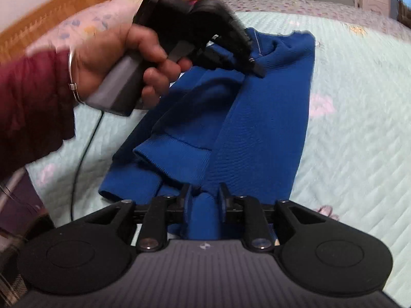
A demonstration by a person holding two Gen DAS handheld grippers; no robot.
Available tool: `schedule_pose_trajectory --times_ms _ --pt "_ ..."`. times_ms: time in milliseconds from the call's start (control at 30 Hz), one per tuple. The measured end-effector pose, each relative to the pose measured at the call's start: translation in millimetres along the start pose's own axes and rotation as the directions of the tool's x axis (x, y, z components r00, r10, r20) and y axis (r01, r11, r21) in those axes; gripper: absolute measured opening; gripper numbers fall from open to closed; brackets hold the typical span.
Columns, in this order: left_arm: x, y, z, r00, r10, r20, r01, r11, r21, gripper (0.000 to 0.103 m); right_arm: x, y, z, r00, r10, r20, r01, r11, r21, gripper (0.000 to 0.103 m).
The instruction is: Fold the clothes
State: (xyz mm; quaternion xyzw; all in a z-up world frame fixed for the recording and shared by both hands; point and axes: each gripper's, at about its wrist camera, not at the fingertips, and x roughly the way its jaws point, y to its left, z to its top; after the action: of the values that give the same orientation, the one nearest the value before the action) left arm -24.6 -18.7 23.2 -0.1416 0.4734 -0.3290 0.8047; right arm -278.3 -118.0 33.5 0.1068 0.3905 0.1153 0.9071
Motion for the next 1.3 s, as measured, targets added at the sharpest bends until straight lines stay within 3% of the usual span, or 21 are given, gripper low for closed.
schedule_pose_trajectory --times_ms 100,167,267,333,433,667,933,1133,1233,1300 --pt "2 4 -1 1.0 -0.028 0.015 0.028 0.999 -0.023 0.005 -25 -37 -7 0.992 0.1 0.077 -0.113 0.973 0.199 0.026" --pt "3 2 1 0.999 -0.032 0.015 0.032 0.999 -0.02 0.005 -43 -63 -7 0.988 0.104 0.116 -0.134 0.945 0.299 0.026" --pt "6 -2 4 0.999 -0.032 0.014 0.032 0.999 -0.012 0.005 -61 -78 -16 0.991 0.048 0.128 -0.09 0.933 0.347 0.028" --pt "7 -3 6 0.999 -0.03 0.013 0.03 1.0 -0.008 0.005 -64 -76 -21 0.991 0.026 0.131 -0.071 0.933 0.352 0.028" --pt "7 -2 8 1.0 -0.021 0.011 0.021 1.0 -0.008 0.006 -60 -64 -19 0.987 0.061 0.152 -0.109 0.937 0.331 0.028" --pt "12 -9 13 1.0 0.019 -0.006 -0.019 0.999 0.043 0.008 -34 -40 -24 0.989 0.103 0.102 -0.127 0.957 0.262 0.025" --pt "-12 1 5 0.998 -0.055 0.035 0.056 0.998 -0.024 0.009 -34 -37 -20 0.981 0.152 0.117 -0.179 0.945 0.274 0.026" --pt "-67 -8 -27 0.992 -0.11 0.064 0.111 0.994 -0.011 0.029 -44 -43 -12 0.977 0.152 0.148 -0.19 0.937 0.293 0.027" --pt "-75 -17 -56 0.995 -0.1 0.022 0.099 0.995 0.03 0.031 -42 -46 -10 0.977 0.147 0.156 -0.193 0.922 0.337 0.027" --pt "-70 -18 -73 0.999 -0.045 -0.027 0.046 0.998 0.053 0.032 -39 -47 -7 0.978 0.139 0.154 -0.186 0.914 0.36 0.027"
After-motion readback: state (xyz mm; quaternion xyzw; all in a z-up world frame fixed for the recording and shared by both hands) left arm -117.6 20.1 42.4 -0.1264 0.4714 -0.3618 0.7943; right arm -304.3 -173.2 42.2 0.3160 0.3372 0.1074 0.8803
